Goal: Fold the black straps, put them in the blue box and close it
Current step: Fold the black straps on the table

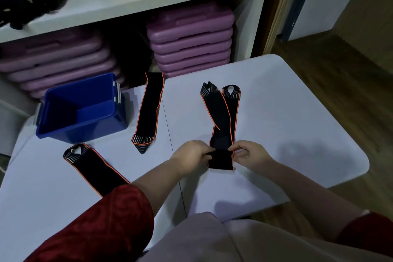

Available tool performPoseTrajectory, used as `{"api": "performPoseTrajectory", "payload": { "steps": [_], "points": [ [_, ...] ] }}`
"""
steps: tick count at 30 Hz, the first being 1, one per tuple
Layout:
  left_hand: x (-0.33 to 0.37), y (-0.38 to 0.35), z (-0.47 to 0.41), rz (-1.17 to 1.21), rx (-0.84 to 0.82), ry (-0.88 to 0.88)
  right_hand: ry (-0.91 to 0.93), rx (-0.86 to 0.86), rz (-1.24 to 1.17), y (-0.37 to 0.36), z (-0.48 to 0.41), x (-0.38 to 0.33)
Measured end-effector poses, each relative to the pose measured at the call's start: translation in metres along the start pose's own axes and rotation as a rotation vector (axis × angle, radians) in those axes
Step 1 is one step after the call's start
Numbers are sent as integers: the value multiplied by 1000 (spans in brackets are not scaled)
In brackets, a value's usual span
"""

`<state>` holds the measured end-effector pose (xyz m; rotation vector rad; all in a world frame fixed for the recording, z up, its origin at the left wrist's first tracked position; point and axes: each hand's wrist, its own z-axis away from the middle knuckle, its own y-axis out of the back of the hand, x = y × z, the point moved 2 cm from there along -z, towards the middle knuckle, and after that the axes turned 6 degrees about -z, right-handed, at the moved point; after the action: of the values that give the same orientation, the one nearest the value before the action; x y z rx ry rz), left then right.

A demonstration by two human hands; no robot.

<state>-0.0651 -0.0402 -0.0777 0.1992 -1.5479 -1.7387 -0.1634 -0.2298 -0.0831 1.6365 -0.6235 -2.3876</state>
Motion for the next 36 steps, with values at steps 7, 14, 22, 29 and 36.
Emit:
{"api": "performPoseTrajectory", "payload": {
  "steps": [7, 14, 22, 29, 36],
  "points": [
    [17, -33, 9, 38, -40, -69, 46, -248, 260, 2, 4, 26],
    [6, -26, 2, 73, 13, -23, 216, -257, 346, -2, 0, 21],
    [-12, 1, -25, 120, 89, 56, 38, -339, 336, 28, -36, -5],
    [-25, 29, -74, 198, 120, 177, -85, 29, 117, 57, -110, -29],
    [-36, 36, -125, 347, 78, 393, -171, 137, 198, 46, -192, -42]
  ]
}}
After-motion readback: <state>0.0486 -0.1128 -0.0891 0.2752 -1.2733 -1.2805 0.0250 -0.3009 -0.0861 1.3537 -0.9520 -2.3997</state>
